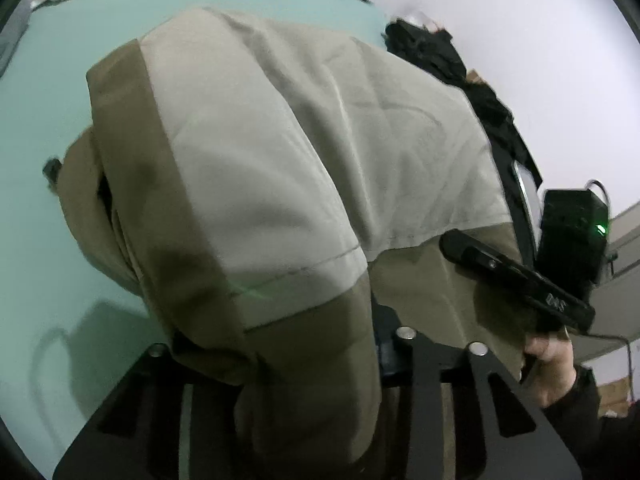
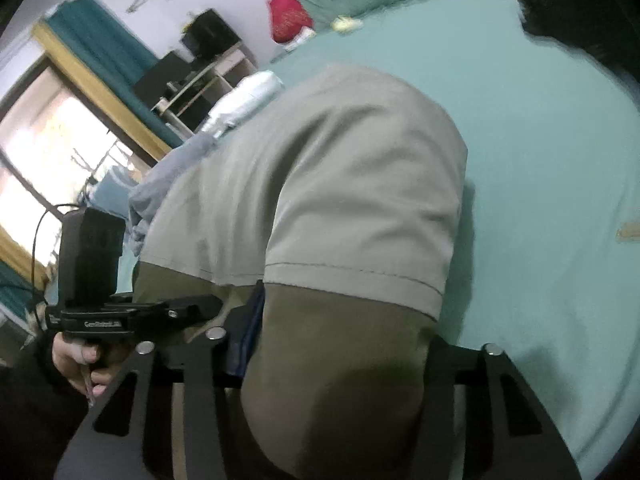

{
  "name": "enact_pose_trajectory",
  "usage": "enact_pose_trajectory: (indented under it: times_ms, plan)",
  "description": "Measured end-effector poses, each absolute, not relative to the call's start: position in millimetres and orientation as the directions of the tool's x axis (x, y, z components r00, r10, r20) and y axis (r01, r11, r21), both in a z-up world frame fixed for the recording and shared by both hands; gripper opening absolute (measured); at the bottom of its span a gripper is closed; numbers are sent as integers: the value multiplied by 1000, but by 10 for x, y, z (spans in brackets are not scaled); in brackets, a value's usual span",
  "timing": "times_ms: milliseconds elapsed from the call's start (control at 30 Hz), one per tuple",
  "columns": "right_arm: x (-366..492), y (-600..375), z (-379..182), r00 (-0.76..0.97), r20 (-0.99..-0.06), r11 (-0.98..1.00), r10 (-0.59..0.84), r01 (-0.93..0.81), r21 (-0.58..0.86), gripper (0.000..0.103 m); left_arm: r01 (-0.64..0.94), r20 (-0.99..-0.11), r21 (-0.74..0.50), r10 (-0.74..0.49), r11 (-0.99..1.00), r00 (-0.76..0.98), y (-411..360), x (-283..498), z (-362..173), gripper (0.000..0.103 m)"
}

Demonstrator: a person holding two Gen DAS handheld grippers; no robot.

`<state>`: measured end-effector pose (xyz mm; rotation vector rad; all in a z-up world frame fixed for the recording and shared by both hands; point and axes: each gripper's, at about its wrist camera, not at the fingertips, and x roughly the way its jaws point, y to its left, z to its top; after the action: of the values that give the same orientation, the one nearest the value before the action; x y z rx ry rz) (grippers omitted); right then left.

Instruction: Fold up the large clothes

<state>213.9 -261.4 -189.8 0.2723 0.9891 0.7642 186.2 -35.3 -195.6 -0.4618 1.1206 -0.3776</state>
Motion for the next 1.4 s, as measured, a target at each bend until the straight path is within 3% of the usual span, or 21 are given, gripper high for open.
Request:
enact_pose_trajectory:
  times_ms: [367, 633, 867, 1033, 1200, 1233, 1400]
  plan:
    - [1475, -1865, -711, 465, -480, 652, 744, -665, 366, 42, 125, -637, -547, -509, 828, 580, 272, 1450, -1029, 30]
    - [1305, -737, -67, 435, -287, 516, 854, -780, 353, 41, 90, -558, -429, -342, 899, 756, 1649, 971, 17, 30]
    - [1241, 532, -1, 301, -160, 340, 940, -805, 486, 41, -48, -619, -262, -129, 964, 775, 2907, 581, 539, 30]
    - [1283, 1248, -535, 252, -201, 322, 947, -724, 610, 41, -166, -714, -223, -46, 961, 698, 3700, 636, 144, 36]
    - [1643, 1847, -1671, 224, -404, 457, 887, -548, 700, 44, -267, -802, -269, -62, 925, 595, 4475, 957, -953, 49]
    - [1687, 1908, -1844, 230, -437, 488, 870, -530, 693, 46, -281, -814, -267, -60, 922, 577, 4551, 1023, -1135, 55]
    - [1902, 1966, -2174, 248, -448, 506, 859, -547, 667, 51, -289, -774, -314, -67, 904, 630, 4738, 1363, -1459, 74]
